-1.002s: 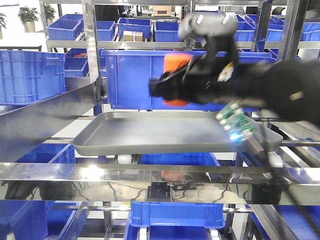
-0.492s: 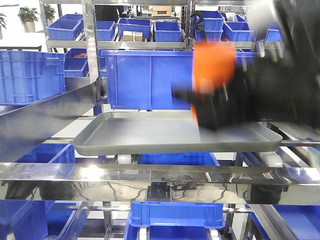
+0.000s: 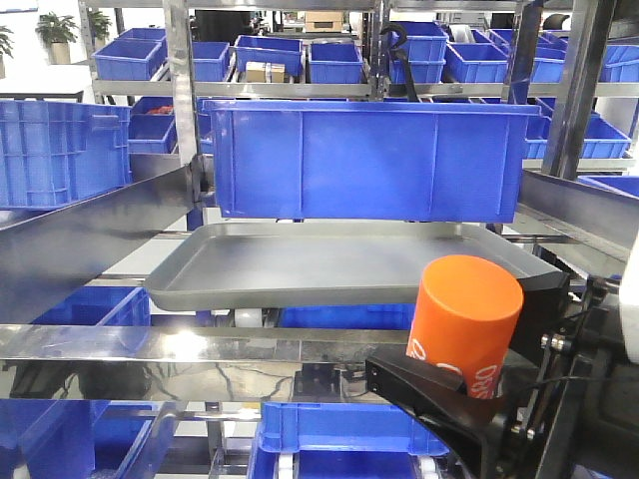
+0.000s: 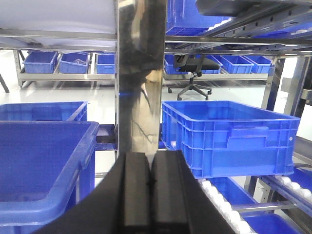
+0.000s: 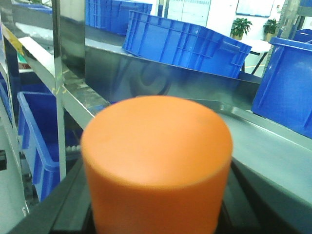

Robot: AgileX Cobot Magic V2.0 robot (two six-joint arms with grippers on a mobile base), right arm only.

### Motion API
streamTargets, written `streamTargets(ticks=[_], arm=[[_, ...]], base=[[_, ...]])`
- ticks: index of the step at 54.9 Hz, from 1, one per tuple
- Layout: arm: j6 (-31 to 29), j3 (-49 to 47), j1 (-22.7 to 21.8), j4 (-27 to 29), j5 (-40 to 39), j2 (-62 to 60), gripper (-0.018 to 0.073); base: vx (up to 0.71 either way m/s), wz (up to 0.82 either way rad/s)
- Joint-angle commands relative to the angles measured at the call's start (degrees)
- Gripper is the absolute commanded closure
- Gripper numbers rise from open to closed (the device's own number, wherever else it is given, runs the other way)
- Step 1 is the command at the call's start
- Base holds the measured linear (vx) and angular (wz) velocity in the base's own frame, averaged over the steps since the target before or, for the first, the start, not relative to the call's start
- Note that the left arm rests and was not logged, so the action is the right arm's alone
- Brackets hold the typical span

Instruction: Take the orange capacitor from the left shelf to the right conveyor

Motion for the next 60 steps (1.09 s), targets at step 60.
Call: streamTargets(ticks=[60], arm=[[-1.37,-1.76,-0.06,2.82,-1.71,-0.82,0.0569]], base=[[0.0,0.0]])
